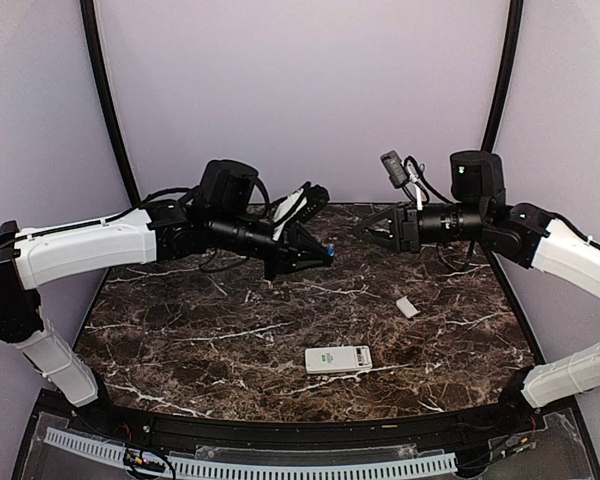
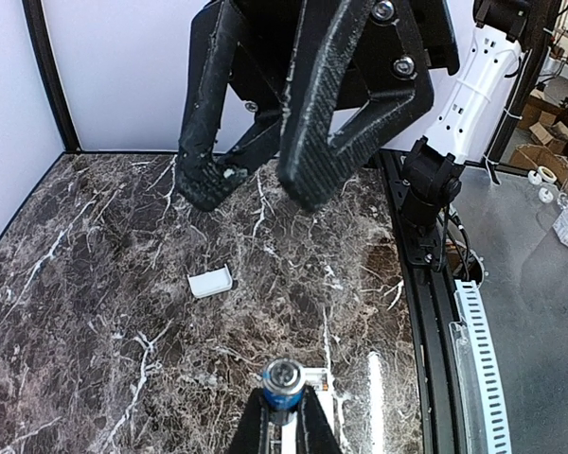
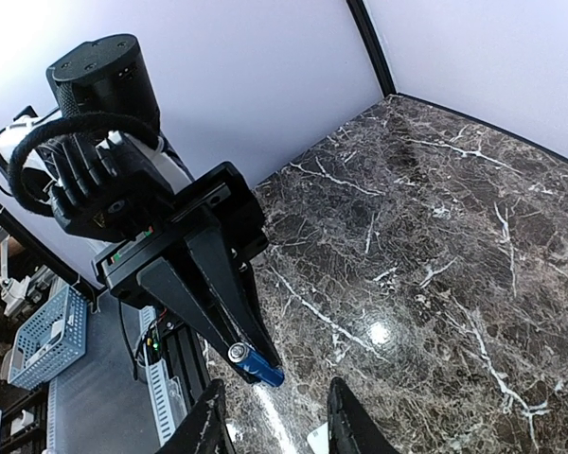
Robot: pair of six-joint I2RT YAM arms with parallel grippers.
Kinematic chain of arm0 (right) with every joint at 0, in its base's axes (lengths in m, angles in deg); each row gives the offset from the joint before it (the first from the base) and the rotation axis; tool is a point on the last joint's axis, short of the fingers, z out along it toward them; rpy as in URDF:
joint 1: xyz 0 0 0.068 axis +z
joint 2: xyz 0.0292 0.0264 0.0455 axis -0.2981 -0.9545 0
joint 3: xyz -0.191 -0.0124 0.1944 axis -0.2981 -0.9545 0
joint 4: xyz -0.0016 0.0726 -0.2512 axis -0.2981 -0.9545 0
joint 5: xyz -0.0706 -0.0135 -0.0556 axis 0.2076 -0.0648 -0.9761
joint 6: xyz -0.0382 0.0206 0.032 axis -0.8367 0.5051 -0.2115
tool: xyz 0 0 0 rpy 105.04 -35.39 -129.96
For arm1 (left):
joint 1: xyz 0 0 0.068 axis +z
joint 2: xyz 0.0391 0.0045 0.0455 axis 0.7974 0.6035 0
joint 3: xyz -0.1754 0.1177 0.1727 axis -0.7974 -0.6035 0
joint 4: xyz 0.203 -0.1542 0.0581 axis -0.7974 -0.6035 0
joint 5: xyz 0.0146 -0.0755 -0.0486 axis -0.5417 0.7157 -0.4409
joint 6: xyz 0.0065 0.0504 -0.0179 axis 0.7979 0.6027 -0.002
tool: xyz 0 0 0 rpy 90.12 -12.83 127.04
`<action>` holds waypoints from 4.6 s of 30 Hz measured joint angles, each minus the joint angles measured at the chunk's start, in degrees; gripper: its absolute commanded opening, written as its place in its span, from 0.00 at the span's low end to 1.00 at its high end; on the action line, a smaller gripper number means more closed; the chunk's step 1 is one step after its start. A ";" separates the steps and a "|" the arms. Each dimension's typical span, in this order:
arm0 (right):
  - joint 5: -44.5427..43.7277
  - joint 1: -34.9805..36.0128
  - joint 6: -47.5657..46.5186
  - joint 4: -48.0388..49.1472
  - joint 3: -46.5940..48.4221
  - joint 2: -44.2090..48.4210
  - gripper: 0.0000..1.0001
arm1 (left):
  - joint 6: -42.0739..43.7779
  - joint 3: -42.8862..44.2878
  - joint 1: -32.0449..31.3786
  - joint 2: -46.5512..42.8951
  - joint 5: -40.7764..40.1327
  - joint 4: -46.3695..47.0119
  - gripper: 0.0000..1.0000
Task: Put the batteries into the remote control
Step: Place the battery at the center of the board, then pick up the battery at the center of the board, then hold the remote control without the battery cover at the center of the board.
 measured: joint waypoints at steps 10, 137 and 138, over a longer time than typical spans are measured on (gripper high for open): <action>-1.22 0.02 -1.66 -4.11 0.09 -0.66 0.34 | -1.99 0.02 -0.04 3.56 -0.48 0.00 0.00; -30.47 1.07 -7.45 -24.41 19.10 -40.70 0.00 | 2.32 -18.78 -3.21 1.18 -19.34 3.13 0.99; -30.27 0.02 -6.38 -22.86 16.92 -38.12 0.00 | 3.39 -17.38 -3.34 3.39 -18.78 1.99 0.99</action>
